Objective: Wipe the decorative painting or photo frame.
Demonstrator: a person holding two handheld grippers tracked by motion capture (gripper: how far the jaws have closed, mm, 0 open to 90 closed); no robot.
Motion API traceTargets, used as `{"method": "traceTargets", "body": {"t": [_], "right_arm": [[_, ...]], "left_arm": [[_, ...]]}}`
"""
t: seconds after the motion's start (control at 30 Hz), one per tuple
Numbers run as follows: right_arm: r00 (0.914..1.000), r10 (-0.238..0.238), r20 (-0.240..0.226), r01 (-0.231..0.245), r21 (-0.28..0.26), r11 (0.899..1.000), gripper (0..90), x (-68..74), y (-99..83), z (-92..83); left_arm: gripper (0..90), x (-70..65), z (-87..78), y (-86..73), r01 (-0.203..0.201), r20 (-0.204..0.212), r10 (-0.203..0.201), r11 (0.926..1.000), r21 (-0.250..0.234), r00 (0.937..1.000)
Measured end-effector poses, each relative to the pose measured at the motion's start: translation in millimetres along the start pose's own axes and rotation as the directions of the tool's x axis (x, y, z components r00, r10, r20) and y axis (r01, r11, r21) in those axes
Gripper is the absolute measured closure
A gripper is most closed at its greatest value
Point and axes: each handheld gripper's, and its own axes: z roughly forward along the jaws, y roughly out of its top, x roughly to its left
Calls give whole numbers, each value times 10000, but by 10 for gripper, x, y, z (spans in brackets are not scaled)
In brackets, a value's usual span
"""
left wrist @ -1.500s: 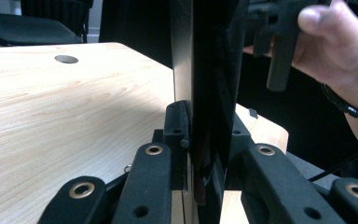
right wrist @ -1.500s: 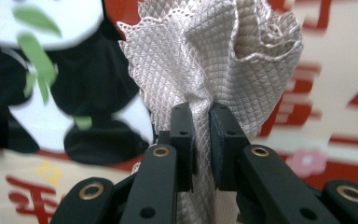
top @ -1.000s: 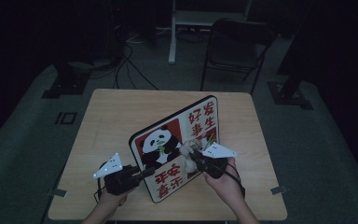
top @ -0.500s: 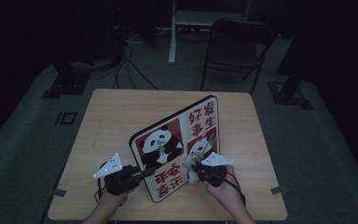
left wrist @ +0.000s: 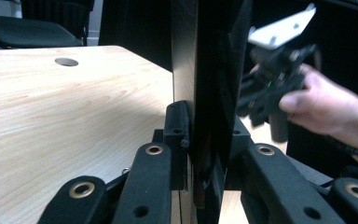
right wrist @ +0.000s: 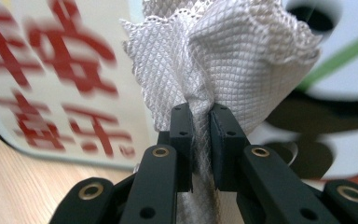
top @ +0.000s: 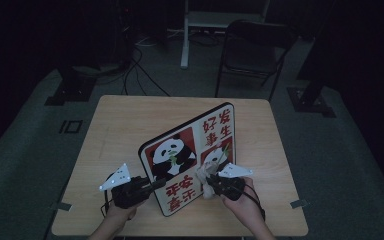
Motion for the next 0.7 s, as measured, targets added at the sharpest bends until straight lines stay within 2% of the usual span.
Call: {"method": "traceTargets", "body": {"t": [0.1, 0.13, 0.17, 0.23, 0.4, 0.43, 0.47, 0.53, 0.6, 0.7], "right_arm": [[9999, -104, -37, 101, -616, 9981, 806, 19, 182, -117], [9999, -104, -37, 101, -616, 9981, 806, 19, 182, -117], [9999, -150, -41, 147, -797, 9967, 806, 31, 248, -157], [9992, -395, -38, 386, -1408, 9893, 806, 74, 462, -277], [9971, -754, 43, 746, -2126, 9743, 806, 141, 765, -417], [9971, -754, 43, 746, -2126, 9743, 806, 141, 765, -417], [9963, -857, 39, 841, -2432, 9663, 806, 166, 884, -457], [9957, -924, 23, 895, -2747, 9574, 806, 195, 995, -483], [9944, -1057, 40, 1022, -2953, 9499, 806, 222, 1112, -500], [9934, -1143, 81, 1114, -3021, 9467, 806, 237, 1194, -501]], "left_arm": [[778, -2, -11, 1, -42, -23, 42, 9999, -139, 10000], [766, -2, -11, 1, -42, -23, 42, 9999, -139, 10000], [766, 4, -30, 11, 48, 110, -44, 9995, -314, 9999], [758, 10, -66, 40, -18, 116, 22, 9994, -356, 9999], [729, 22, -113, 72, 13, 107, -8, 9990, -445, 9999], [730, 22, -113, 72, 13, 107, -8, 9990, -445, 9999], [730, 20, -112, 73, 20, 69, -17, 9991, -431, 10000], [732, 14, -112, 75, -3, 143, 9, 9991, -416, 9999], [733, 5, -115, 82, -14, 159, 22, 9990, -450, 9999], [731, 2, -123, 92, -67, 124, 73, 9987, -500, 9999]]}}
